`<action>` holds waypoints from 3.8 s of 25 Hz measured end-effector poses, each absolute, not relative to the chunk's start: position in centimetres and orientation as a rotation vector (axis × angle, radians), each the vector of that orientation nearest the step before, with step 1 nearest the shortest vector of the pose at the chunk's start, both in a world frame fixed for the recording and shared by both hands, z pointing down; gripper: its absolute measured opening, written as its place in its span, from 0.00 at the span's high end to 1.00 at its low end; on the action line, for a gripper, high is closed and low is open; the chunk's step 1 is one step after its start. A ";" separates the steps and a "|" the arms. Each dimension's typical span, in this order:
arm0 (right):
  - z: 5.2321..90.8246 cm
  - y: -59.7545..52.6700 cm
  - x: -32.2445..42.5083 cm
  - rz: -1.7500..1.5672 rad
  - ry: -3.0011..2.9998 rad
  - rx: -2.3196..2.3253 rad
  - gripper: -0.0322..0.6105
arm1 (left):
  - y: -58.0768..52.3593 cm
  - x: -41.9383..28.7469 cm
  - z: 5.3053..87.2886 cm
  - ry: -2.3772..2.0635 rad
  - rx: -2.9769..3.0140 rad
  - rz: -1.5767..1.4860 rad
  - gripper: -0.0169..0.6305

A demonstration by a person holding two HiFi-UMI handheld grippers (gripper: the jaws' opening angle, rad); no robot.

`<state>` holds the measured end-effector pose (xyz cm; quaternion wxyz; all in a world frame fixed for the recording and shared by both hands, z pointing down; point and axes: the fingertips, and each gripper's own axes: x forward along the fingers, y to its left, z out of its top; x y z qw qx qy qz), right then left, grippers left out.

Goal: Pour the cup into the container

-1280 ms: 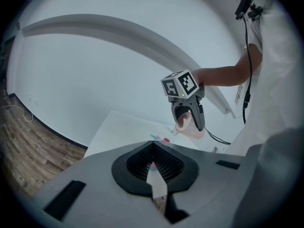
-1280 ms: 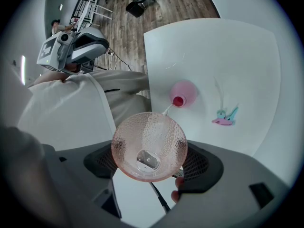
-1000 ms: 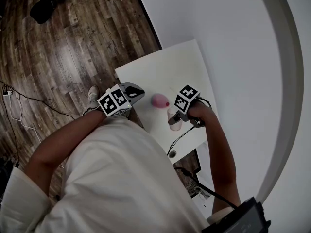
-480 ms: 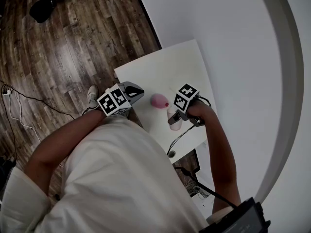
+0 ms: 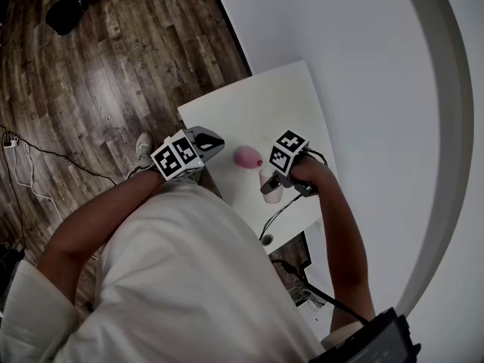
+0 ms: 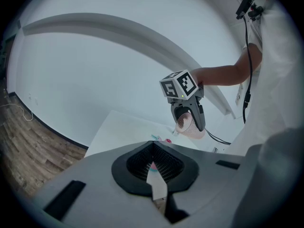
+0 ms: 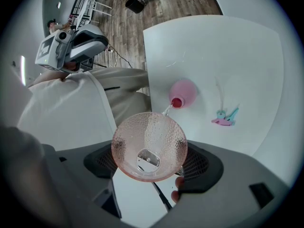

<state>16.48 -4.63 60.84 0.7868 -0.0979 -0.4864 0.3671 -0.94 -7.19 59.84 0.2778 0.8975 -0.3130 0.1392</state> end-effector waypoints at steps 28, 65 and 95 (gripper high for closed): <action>61.2 -4.2 16.6 0.776 -1.008 -0.233 0.35 | -6.7 -0.6 60.3 -0.825 2.413 0.371 0.96; 61.5 -4.1 17.2 0.749 -0.934 -0.277 0.35 | -6.6 0.0 60.5 -0.821 2.410 0.366 0.96; 61.9 -4.8 17.3 0.656 -0.810 -0.351 0.35 | -6.4 0.4 60.9 -0.834 2.405 0.344 0.96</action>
